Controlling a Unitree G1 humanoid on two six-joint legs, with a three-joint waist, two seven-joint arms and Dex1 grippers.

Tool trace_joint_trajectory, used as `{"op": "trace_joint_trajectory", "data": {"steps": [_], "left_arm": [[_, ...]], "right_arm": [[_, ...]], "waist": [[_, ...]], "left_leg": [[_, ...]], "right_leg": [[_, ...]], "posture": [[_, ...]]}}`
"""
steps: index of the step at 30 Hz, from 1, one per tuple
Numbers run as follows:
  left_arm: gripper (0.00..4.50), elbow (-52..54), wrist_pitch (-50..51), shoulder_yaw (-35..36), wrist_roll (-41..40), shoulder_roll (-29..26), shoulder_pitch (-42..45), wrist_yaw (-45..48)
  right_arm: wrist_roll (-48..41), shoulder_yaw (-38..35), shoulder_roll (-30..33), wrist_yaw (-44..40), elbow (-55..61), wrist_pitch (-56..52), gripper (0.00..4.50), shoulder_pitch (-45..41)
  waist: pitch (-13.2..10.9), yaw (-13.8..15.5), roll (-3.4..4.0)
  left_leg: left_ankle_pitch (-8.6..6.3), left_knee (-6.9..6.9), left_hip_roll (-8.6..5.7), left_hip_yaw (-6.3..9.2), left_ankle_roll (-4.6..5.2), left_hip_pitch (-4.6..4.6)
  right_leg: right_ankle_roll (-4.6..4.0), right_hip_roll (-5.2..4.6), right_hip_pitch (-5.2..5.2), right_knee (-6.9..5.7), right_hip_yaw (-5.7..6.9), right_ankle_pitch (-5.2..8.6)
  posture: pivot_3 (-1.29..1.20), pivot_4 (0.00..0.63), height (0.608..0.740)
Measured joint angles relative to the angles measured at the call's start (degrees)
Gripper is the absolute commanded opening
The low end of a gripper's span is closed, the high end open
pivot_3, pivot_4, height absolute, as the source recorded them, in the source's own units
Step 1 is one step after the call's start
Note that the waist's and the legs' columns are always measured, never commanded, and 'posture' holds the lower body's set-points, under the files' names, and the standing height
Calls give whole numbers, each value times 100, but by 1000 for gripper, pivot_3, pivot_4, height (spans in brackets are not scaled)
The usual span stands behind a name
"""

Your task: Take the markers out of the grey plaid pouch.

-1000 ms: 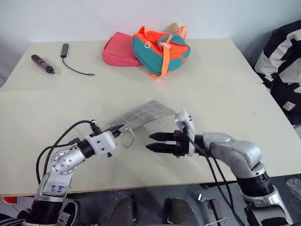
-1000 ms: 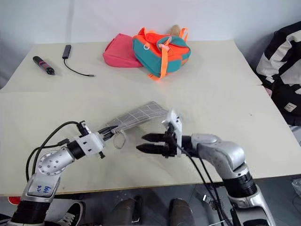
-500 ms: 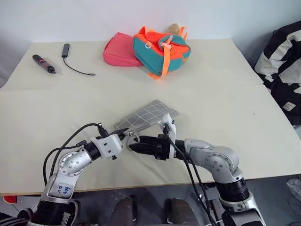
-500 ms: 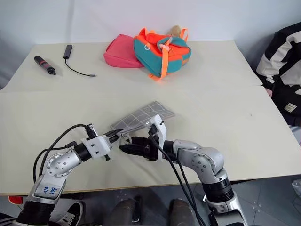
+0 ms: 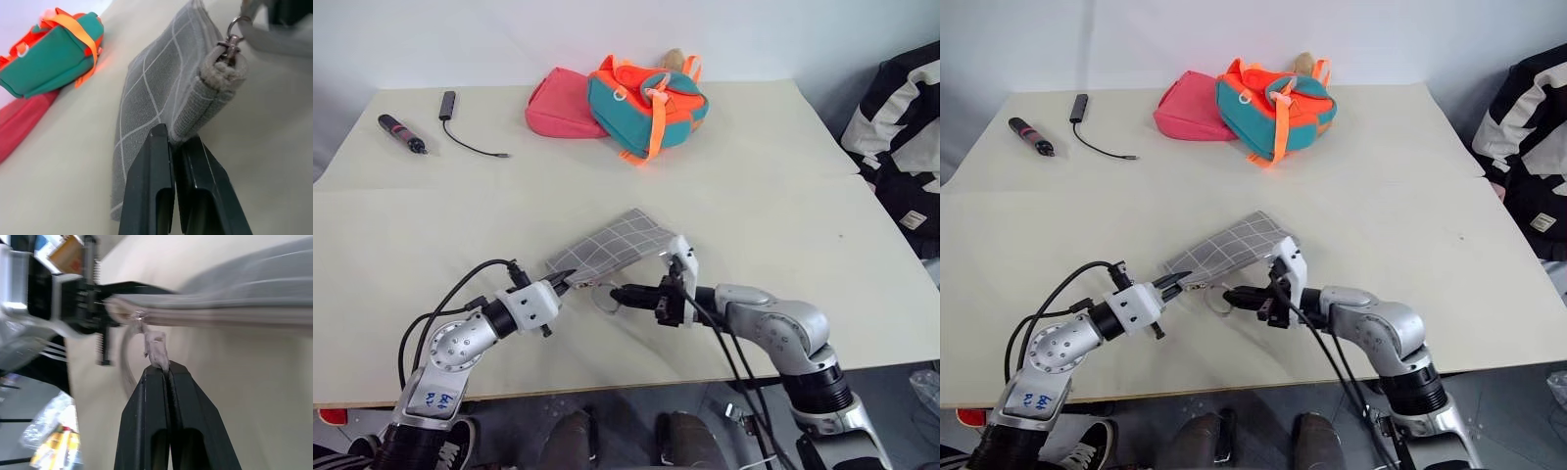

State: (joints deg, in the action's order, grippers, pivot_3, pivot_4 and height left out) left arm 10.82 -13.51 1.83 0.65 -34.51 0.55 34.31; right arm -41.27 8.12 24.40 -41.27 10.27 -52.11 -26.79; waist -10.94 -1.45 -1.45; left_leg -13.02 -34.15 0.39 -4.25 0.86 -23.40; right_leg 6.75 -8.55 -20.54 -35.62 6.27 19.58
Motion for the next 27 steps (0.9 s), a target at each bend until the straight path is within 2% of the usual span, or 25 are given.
{"op": "trace_joint_trajectory", "data": {"steps": [3,7,11,19,22,27], "left_arm": [[0,0,-46,186,-336,-163,-165,228],[0,34,-138,198,-546,-193,-169,393],[0,-16,-157,508,-665,-305,-305,437],[0,-47,-184,634,-759,-285,-271,457],[0,-23,44,659,-986,-196,-209,458],[0,121,647,660,-1465,-123,-168,474]], "right_arm": [[324,-231,523,-330,-630,374,60,-133],[679,-193,717,-833,-1289,1049,60,-399],[1294,-393,1342,-993,-2223,1604,60,-488],[1497,-408,1198,-1244,-2300,1857,60,-514],[1502,-413,1153,-1351,-2202,1816,553,-513],[1448,-568,1216,-1539,-2079,1789,2129,-515]], "waist": [[0,16,0],[-1,23,1],[-1,86,1],[-1,124,1],[-1,131,2],[-2,141,3]], "left_leg": [[-1,0,1,-1,1,0],[2,-2,1,-5,6,0],[5,-8,1,-15,32,-1],[-1,-11,21,-29,26,2],[-17,-13,21,-29,3,1],[-17,-16,21,-29,4,0]], "right_leg": [[0,0,0,4,1,0],[0,1,2,4,1,0],[2,0,2,9,-1,-1],[-2,10,0,12,-5,-4],[-3,9,0,12,-7,-5],[-3,10,1,11,-6,-5]], "posture": [[0,150,740],[0,150,740],[0,150,740],[0,150,740],[0,150,740],[0,150,740]]}}
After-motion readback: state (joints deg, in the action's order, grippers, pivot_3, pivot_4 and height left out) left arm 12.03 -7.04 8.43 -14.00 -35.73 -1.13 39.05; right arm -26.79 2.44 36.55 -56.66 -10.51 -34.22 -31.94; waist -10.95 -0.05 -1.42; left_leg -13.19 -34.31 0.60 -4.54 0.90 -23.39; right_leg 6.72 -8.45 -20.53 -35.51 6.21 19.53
